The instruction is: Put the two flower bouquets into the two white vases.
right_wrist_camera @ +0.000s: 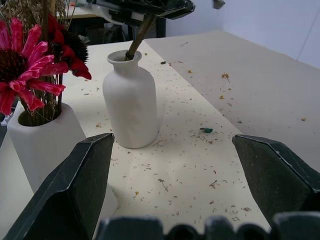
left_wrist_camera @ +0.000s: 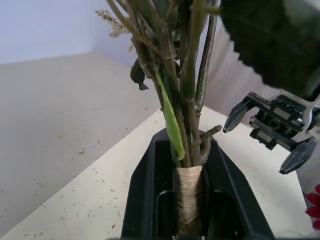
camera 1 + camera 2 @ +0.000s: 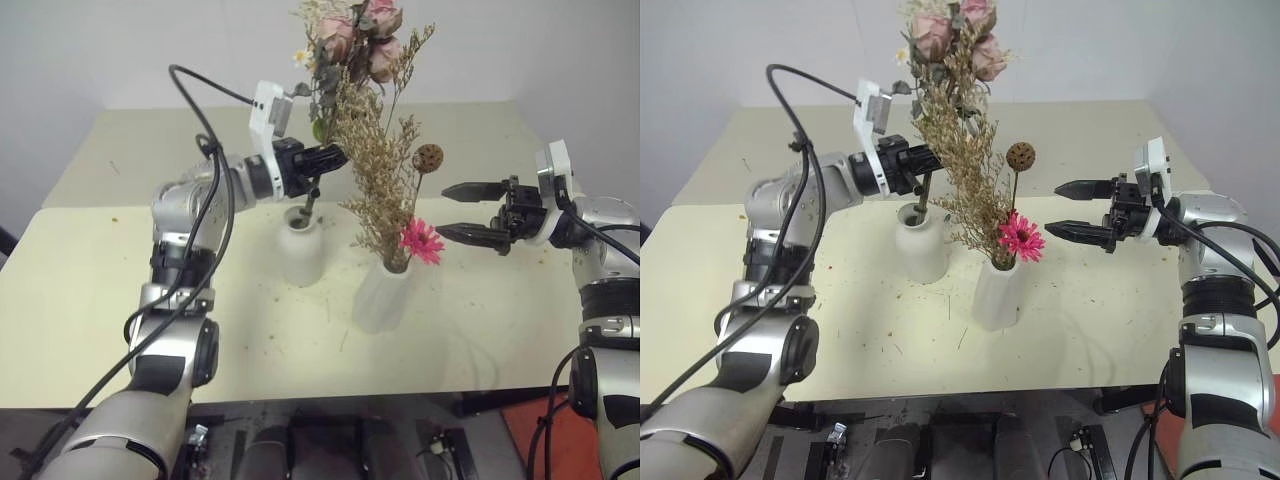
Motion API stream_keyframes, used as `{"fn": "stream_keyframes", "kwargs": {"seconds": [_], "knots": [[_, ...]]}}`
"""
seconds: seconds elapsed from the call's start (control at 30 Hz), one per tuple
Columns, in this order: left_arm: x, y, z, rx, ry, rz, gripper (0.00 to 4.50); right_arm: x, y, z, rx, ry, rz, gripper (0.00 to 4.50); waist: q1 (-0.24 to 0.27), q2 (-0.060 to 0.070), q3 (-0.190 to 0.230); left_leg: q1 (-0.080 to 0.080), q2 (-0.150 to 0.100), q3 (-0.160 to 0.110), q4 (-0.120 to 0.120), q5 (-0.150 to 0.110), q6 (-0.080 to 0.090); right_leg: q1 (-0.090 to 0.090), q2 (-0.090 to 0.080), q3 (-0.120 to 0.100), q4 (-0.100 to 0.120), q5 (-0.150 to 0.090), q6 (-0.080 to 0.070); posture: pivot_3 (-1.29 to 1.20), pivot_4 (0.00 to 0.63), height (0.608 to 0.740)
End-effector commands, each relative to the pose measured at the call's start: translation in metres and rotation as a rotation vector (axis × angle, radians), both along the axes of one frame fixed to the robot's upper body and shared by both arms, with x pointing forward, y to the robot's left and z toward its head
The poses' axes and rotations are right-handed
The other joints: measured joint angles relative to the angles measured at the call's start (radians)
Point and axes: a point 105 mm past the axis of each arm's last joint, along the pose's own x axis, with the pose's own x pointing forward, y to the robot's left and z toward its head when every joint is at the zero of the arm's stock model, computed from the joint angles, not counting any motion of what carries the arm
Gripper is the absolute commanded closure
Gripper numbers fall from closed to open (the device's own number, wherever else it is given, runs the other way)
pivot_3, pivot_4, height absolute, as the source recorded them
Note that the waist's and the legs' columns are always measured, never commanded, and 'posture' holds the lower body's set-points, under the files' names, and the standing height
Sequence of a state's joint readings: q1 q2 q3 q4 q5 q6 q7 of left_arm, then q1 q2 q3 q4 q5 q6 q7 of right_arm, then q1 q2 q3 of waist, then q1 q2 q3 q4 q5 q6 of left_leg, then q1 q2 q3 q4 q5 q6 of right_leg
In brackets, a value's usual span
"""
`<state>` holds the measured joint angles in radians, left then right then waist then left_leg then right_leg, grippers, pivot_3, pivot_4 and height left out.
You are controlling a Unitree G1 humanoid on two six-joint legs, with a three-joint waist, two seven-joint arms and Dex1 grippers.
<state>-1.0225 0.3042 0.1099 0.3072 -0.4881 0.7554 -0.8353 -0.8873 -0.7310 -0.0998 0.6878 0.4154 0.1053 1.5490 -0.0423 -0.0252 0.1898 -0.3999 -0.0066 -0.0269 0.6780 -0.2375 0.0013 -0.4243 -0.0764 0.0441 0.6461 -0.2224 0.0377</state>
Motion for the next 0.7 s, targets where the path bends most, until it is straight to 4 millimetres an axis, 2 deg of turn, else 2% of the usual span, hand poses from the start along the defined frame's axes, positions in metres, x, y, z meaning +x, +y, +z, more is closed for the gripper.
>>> {"fn": "stream_keyframes", "kwargs": {"seconds": [0.03, 0.4, 0.7], "knots": [[-0.010, 0.003, 0.019, -0.067, -0.109, 0.011, 4.30, -0.003, -0.004, 0.016, 0.028, -0.054, 0.003, 0.00, 0.002, 0.000, 0.000, 0.000, 0.000, 0.000, 0.000, 0.000, 0.000, 0.000, 0.000, 0.000, 0.000, 0.000, 0.000, 0.00, 0.150, 0.740], [-0.009, 0.007, 0.019, -0.138, -0.176, 0.094, 4.30, -0.001, -0.001, 0.018, 0.026, -0.059, 0.002, 0.00, 0.006, 0.000, 0.000, 0.000, 0.000, 0.000, 0.000, 0.000, 0.000, 0.000, 0.000, 0.000, -0.001, 0.000, 0.000, 0.00, 0.150, 0.740], [-0.016, 0.008, 0.005, -0.122, -0.235, 0.107, 4.30, 0.001, -0.003, 0.019, 0.017, -0.052, -0.001, 0.00, 0.005, 0.000, 0.000, 0.000, 0.000, 0.000, 0.000, 0.000, 0.000, 0.001, 0.000, 0.000, 0.000, 0.000, 0.000, 0.00, 0.150, 0.740]]}}
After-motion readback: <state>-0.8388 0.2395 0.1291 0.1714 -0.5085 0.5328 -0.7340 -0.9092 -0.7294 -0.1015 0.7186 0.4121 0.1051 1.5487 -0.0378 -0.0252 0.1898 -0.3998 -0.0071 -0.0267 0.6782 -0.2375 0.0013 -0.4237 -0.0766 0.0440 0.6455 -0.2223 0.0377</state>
